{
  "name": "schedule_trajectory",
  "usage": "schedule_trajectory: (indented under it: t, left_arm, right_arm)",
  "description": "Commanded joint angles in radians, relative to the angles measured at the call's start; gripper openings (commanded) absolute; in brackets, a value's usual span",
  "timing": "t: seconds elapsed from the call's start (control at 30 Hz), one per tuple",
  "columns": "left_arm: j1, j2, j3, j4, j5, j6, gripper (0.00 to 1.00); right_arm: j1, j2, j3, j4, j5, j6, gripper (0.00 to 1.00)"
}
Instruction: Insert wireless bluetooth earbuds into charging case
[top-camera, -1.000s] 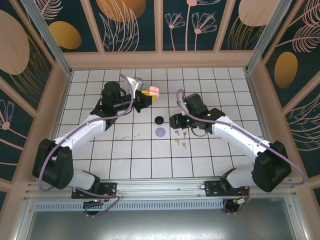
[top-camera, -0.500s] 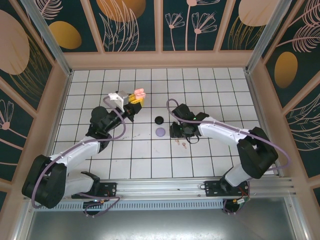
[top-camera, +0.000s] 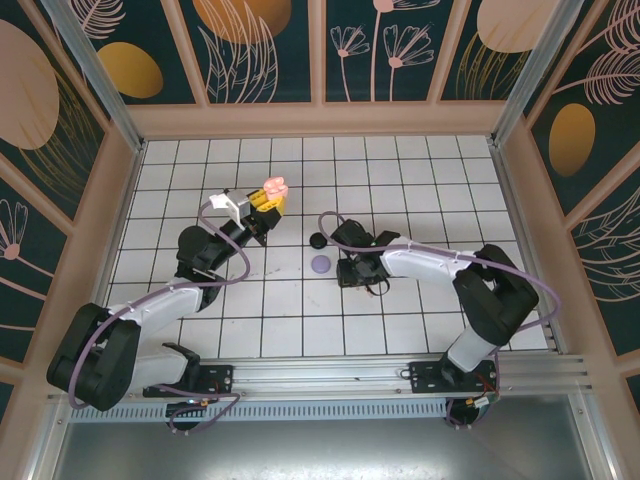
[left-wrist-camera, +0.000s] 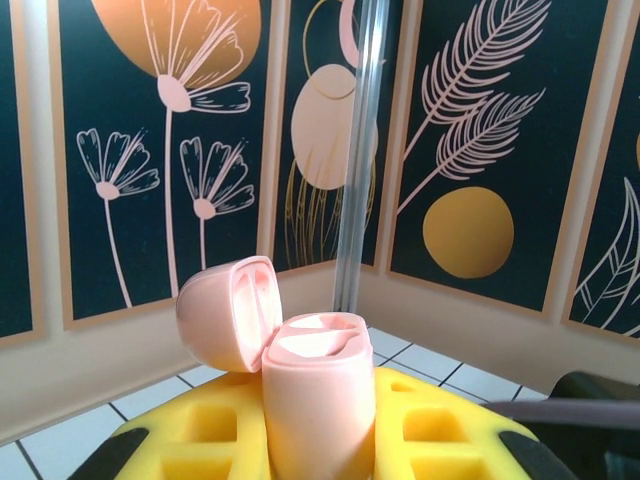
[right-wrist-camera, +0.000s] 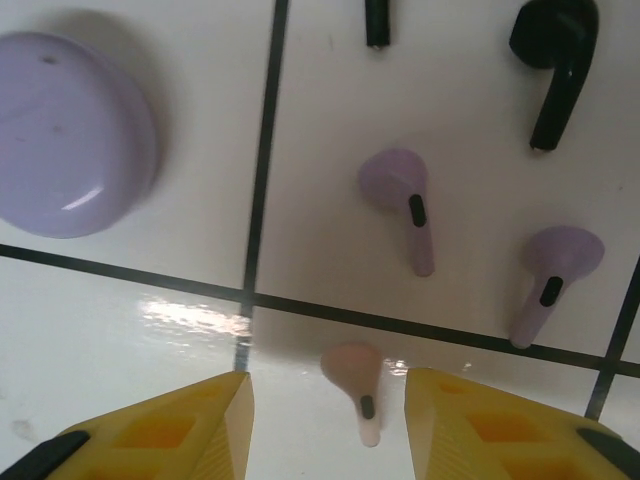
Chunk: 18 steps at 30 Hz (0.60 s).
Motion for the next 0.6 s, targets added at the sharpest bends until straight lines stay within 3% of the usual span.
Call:
schedule_trajectory:
  t: [0.0, 0.57]
  left_arm:
    - [-0.005, 0.003, -0.002, 0.072, 0.028, -0.018, 0.0]
    - [-0.017, 0.03, 0.017, 0.065, 0.047, -0.031, 0.0]
  right_arm:
    - [0.012, 0.02, 0.031, -0.049, 0.052, -0.005, 0.44]
    - [0.021, 0.086, 0.063, -0.036, 0.054, -0.032, 0.43]
